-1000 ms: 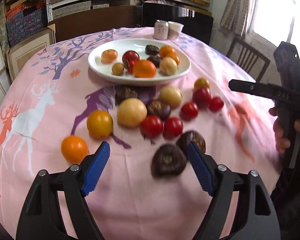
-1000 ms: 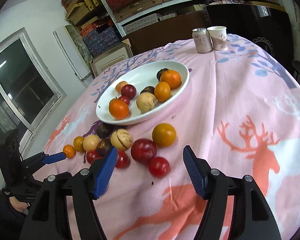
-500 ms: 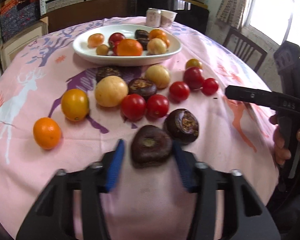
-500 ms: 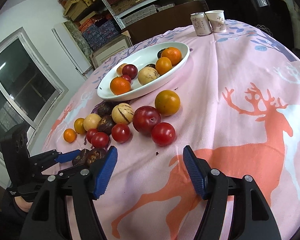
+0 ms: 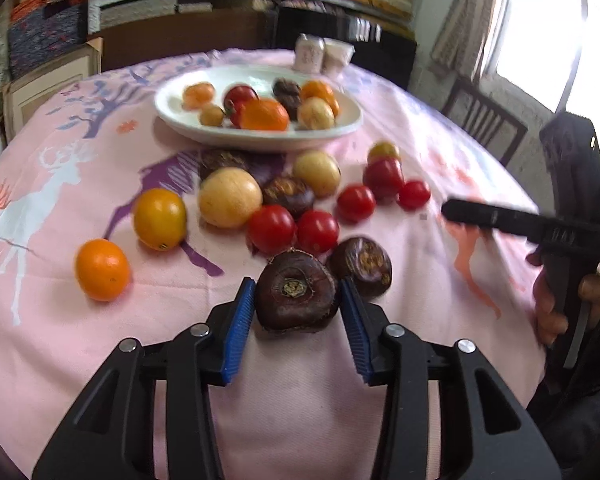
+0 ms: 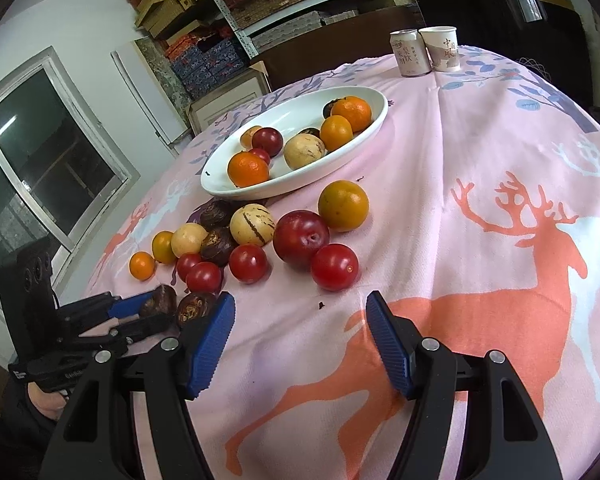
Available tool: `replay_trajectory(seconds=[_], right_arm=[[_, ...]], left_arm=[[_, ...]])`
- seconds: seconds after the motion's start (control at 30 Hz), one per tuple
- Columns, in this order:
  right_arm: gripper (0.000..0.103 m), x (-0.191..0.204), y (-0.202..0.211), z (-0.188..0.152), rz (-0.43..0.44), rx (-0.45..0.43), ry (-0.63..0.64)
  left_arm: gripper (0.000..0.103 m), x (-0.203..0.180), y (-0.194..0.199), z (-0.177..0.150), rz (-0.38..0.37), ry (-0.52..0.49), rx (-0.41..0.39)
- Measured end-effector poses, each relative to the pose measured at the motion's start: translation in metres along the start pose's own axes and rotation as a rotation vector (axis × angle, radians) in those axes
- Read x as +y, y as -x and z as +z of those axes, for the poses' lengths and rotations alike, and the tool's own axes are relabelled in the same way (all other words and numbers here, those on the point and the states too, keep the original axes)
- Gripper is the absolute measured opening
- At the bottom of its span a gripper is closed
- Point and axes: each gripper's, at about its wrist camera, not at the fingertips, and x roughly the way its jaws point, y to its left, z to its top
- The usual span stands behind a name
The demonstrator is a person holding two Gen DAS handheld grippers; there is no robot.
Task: Organize fruits
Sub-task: 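Grasp a dark purple fruit with the left gripper while the right gripper grasps another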
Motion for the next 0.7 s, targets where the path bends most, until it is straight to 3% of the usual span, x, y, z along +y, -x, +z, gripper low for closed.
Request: replay_trajectory(seconds=[0.13,0.27,0.43,0.63,0.7], right_arm=[[0.069,0.035,-0.007,-0.007,-0.036,0.038,0.149],[0.069,0.079,-0.022,-0.011,-0.022,0.083,0.279],[0.067,0.102,-0.051,-0.006,-0.053,0.164,0.343],[0.044,0.107,-0.06,-0.006,-0.073,0.184,0.338],[0.043,0.102,-0.057,-0.006,-0.058,0.178,0.31]], left_arm=[[0.042,0.018,0.016,0.0,0.014,0.104,-0.09],[0.042,0.027,0.018,0.001,0.025,0.157,-0.105],[0.042,0.034,0.023,-0.002,0.015,0.182,-0.119],[0.042,0.033,0.023,-0.003,0.009,0.175,-0.117],[0.042,0.032,0.022,-0.003,0.009,0.173,-0.112]])
